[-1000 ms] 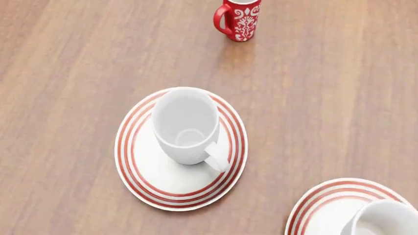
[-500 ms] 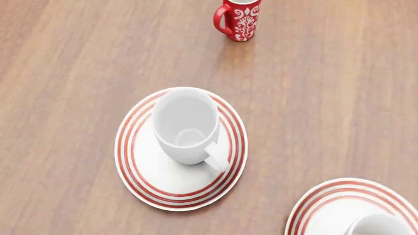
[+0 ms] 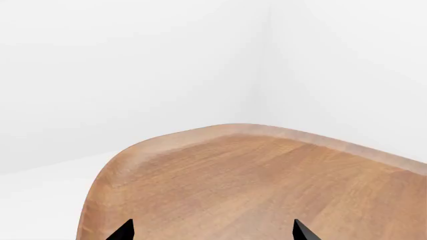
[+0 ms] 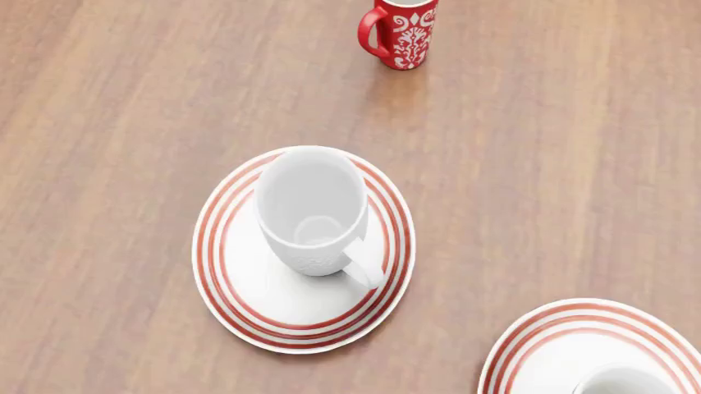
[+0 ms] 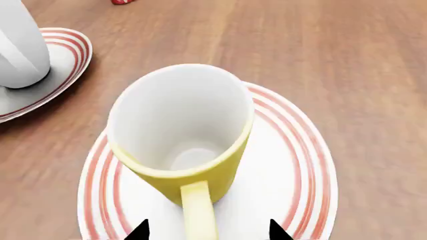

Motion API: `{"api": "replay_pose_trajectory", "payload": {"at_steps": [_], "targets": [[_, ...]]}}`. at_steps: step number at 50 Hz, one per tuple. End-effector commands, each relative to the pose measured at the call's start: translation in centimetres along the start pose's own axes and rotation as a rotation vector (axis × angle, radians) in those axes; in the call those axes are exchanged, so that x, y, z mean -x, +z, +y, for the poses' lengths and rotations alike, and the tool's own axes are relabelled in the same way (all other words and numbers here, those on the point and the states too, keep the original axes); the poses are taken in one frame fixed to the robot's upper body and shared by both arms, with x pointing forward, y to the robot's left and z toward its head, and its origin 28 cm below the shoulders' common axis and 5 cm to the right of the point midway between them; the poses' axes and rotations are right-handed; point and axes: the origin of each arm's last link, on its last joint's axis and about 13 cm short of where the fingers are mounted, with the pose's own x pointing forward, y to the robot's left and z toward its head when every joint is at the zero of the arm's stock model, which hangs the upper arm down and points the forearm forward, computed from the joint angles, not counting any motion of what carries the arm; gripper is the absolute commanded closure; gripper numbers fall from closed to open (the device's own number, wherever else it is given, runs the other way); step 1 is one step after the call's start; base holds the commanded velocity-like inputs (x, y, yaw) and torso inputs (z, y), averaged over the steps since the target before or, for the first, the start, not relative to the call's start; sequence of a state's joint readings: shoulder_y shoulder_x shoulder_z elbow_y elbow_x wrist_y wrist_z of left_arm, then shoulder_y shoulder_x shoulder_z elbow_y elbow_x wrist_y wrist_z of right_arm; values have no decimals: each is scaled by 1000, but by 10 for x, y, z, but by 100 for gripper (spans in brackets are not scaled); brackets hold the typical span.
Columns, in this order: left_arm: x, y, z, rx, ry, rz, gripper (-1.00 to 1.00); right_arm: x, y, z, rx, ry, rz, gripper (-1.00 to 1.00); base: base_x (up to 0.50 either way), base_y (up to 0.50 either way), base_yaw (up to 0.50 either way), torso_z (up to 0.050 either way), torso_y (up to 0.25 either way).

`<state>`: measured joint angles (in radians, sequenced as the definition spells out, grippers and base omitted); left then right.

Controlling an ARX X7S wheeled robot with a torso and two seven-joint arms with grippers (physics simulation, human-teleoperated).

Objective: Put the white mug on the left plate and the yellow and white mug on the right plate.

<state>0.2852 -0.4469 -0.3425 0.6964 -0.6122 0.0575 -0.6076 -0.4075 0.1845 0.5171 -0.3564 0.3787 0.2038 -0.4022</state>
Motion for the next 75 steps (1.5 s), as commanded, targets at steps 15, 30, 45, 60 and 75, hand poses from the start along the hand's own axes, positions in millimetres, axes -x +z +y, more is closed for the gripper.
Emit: {"api": "replay_pose_trajectory", "payload": {"at_steps": [15,30,45,60,75], "targets": [[-1,-1,-1,0,4,-1,-100,92,58,13,41,89,-328,-100,0,0,0,0,0],[-3,-2,-1,1,3,-1,-100,77,123,39,58,64,-484,-100,0,0,0,0,0],[-1,-1,0,3,-4,0,-100,18,158,36,-23,18,-518,-100,0,0,0,0,0],[-22,17,-37,-36,-315,-18,-100,-59,179,41,-98,-60,-590,-100,0,0,0,0,0],[-71,42,-93,-29,-494,24,-100,-100,195,61,-141,-12,-672,-100,0,0,0,0,0]]}}
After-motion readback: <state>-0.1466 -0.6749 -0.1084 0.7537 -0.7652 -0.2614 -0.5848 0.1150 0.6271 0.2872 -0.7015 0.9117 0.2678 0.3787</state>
